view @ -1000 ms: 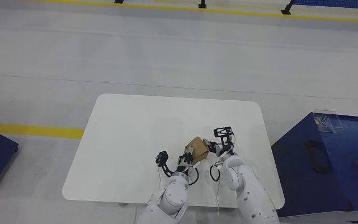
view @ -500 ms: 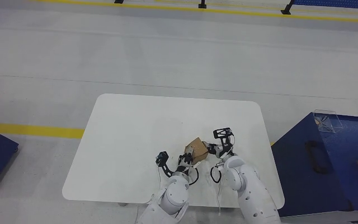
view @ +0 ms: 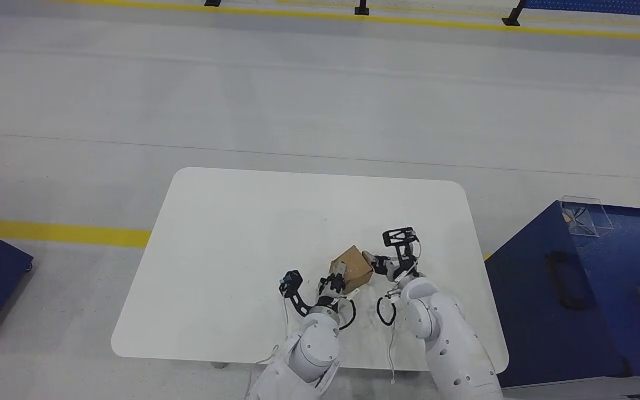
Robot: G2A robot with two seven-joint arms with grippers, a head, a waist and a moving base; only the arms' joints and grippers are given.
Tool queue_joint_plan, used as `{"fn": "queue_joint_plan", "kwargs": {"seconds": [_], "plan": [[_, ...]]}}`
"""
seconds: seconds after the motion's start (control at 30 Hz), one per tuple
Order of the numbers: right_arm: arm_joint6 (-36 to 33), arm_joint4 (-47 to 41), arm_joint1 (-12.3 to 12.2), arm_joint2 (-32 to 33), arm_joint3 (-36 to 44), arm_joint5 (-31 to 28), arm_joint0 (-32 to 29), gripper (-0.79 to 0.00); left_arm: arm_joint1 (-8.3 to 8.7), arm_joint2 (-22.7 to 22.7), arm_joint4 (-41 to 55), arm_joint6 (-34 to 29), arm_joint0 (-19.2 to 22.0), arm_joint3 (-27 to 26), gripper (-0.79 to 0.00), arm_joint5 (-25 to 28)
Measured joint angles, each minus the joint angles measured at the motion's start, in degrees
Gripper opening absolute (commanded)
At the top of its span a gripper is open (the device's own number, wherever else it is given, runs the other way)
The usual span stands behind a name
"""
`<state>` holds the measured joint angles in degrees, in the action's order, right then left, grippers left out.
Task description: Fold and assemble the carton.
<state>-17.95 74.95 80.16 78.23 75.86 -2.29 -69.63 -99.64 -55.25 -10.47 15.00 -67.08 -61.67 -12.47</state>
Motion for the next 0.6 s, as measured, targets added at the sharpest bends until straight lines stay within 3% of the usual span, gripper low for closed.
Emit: {"fn": "queue_joint_plan", "kwargs": {"seconds": [0.17, 0.33, 0.6], "plan": [[2.29, -6.13, 0.01, 1.84, 2.20, -0.84, -1.38, 0.000, -0.16, -0.01, -0.20, 0.03, 0.00, 0.13, -0.388, -0.23], [0.30, -4.75, -0.58, 1.03, 4.98, -7.13, -3.76, 0.000, -0.30, -0.09, -0.40, 0.09, -0.13, 0.14, -0.391, -0.18], [-5.05, -4.89, -0.02, -1.34, -0.03, -0.82, 0.57, 0.000, -0.42, -0.23, -1.30, 0.49, -0.73, -0.61, -0.369, -0.19]]}}
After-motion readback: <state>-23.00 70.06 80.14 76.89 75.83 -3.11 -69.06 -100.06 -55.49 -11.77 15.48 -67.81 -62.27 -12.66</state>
